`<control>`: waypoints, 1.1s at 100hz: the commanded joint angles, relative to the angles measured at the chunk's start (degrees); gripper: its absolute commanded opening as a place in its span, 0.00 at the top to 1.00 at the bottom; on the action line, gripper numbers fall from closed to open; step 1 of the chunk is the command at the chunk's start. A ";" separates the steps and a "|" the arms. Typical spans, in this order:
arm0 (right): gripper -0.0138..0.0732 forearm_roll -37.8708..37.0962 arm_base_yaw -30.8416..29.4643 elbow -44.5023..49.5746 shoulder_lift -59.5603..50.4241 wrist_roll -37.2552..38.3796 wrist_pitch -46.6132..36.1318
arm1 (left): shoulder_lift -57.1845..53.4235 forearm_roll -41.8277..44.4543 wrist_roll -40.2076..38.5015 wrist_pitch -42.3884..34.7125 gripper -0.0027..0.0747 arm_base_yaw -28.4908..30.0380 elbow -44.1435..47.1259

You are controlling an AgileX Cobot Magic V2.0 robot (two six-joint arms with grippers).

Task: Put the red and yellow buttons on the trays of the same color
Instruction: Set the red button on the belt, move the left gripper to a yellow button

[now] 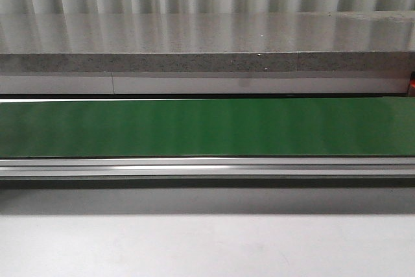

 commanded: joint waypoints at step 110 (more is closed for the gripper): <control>0.92 0.22 -0.03 -1.39 -0.85 -0.46 -2.94 | -9.36 0.89 2.05 -1.90 0.17 -1.28 -4.27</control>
